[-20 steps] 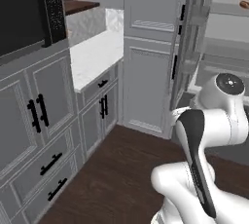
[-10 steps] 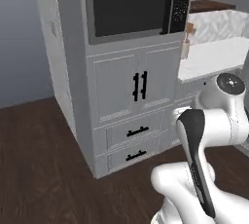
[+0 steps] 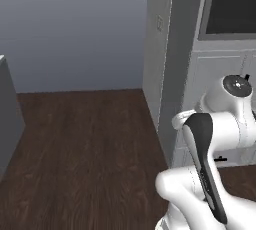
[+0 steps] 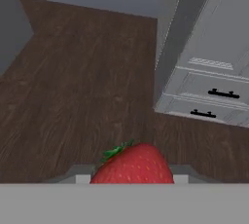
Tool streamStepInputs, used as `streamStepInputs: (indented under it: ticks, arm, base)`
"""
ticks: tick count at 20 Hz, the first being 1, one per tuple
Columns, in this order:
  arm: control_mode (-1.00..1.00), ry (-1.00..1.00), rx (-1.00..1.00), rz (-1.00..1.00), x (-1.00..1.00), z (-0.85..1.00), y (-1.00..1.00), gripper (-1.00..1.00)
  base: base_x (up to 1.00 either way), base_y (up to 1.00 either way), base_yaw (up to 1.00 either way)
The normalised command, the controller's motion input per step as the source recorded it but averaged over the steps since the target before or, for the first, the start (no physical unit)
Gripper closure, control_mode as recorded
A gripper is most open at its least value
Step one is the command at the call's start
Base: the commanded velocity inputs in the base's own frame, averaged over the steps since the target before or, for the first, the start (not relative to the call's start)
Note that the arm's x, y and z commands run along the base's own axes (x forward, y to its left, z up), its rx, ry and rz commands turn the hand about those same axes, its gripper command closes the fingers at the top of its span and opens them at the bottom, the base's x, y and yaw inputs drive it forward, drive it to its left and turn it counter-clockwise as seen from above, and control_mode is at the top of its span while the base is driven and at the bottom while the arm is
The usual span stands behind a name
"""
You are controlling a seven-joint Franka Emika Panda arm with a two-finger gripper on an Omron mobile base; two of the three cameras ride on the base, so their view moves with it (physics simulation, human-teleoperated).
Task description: Take the strawberry from the fridge and place it on top of the pancake, located on the dining counter.
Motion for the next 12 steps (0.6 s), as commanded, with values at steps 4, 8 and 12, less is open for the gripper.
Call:
streamStepInputs:
  ticks: [4,8,12]
  arm:
    - [1.0,0.0,0.0,0.0,0.0,0.0,0.0,1.0]
    - [1.0,0.0,0.0,0.0,0.0,0.0,0.0,1.0]
    - [1.0,0.0,0.0,0.0,0.0,0.0,0.0,1.0]
  base:
    - [0.51,1.0,0.21]
    - [0.81,1.0,0.02]
    - [0.8,0.89,-0.1]
